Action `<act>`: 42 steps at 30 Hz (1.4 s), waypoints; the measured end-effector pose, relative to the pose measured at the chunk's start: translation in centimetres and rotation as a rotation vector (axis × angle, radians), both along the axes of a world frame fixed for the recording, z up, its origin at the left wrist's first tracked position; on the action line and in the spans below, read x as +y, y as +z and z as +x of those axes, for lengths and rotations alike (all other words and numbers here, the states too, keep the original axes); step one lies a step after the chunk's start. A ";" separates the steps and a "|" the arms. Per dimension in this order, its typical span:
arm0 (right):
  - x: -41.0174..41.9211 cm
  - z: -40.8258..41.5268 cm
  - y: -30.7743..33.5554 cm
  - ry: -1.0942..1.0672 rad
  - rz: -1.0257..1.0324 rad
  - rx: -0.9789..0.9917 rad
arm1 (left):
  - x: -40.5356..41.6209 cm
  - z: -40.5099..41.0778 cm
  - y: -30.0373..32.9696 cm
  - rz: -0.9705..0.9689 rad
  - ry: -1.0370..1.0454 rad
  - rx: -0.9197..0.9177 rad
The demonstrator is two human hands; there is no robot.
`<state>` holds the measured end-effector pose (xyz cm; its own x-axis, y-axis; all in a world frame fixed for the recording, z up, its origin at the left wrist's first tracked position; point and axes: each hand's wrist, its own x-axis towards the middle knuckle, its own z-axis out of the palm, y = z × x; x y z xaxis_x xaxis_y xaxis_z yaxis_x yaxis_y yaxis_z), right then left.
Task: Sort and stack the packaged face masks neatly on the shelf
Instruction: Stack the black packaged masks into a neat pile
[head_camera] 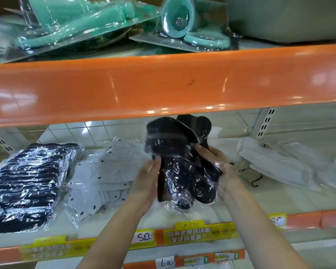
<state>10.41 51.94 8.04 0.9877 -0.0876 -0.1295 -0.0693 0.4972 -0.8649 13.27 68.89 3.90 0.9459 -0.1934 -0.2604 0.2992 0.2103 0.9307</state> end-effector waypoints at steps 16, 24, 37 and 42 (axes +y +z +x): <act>0.3 2.6 -5.1 -0.127 -0.981 0.157 | 3.5 1.4 -3.2 0.472 0.334 0.035; 4.3 1.4 -6.4 0.153 -1.562 -0.025 | 3.6 0.3 -3.0 0.891 0.292 -0.236; 6.8 1.0 -7.3 -0.033 -1.332 -0.125 | 2.1 -2.1 -3.9 0.890 0.104 -0.307; 8.2 -1.6 -5.7 -0.041 -1.073 -0.260 | 2.4 -1.7 0.1 0.681 0.133 -0.180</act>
